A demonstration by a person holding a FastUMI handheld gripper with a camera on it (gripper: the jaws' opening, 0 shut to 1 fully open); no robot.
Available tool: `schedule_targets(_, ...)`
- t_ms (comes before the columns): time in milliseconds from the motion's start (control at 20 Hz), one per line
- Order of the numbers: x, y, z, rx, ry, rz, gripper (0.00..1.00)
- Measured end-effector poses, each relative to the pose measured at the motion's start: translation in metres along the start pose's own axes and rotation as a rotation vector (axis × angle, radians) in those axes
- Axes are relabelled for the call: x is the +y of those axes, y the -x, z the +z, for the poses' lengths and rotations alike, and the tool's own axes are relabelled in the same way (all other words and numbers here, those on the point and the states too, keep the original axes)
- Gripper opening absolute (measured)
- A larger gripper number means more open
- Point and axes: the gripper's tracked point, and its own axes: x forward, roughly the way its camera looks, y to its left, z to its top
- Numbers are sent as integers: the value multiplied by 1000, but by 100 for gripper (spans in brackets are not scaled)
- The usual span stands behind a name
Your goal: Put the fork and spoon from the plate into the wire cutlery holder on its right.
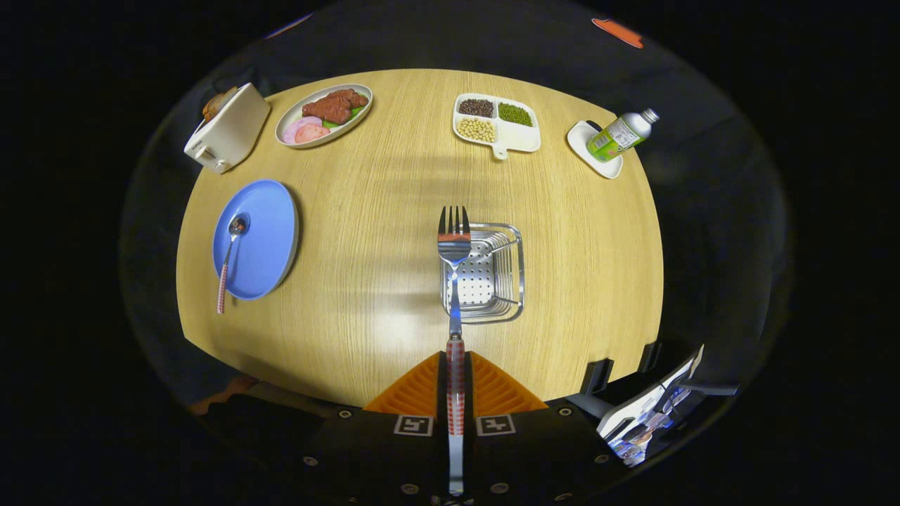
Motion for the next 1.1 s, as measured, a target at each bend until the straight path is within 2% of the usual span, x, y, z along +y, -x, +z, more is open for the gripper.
schedule_targets(350, -19, -9, -14, 145, 20, 28, 8)
schedule_targets(600, -34, -10, -11, 251, 86, 36, 9)
schedule_targets(800, -28, -13, -7, 371, 153, 90, 9)
schedule_targets(900, -28, -20, -3, 420, 167, 91, 9)
schedule_targets(1100, -21, -26, 3, 502, 132, 138, 10)
